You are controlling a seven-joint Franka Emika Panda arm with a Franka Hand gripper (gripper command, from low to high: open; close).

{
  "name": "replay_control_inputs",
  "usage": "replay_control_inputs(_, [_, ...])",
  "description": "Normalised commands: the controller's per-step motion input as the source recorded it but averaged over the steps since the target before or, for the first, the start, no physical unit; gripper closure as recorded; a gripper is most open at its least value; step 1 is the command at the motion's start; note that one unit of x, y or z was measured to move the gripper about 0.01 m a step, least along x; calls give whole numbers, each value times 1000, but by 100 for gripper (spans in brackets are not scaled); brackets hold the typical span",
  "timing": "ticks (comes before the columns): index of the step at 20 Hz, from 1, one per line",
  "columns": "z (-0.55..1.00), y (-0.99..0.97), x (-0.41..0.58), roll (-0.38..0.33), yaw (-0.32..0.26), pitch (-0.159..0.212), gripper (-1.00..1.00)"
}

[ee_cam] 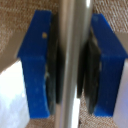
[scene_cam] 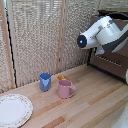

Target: Kindly get your arm to the topmost drawer handle. Get a good grip on it, then softly pull to open it.

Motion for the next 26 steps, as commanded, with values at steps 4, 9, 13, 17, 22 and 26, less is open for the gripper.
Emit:
replay_control_inputs(4, [0, 635, 474, -39, -20, 10, 100])
replay_control_inputs(9, [52, 123, 71, -19, -20, 17, -100])
replay_control_inputs(13, [497, 0, 2, 36, 42, 3, -100])
replay_control_inputs(17, [196, 139, 12, 310, 21, -86, -100])
replay_control_inputs(22, [0, 314, 2, 375, 1, -126, -100])
replay_control_inputs(26, [0, 375, 0, 375, 0, -89, -100])
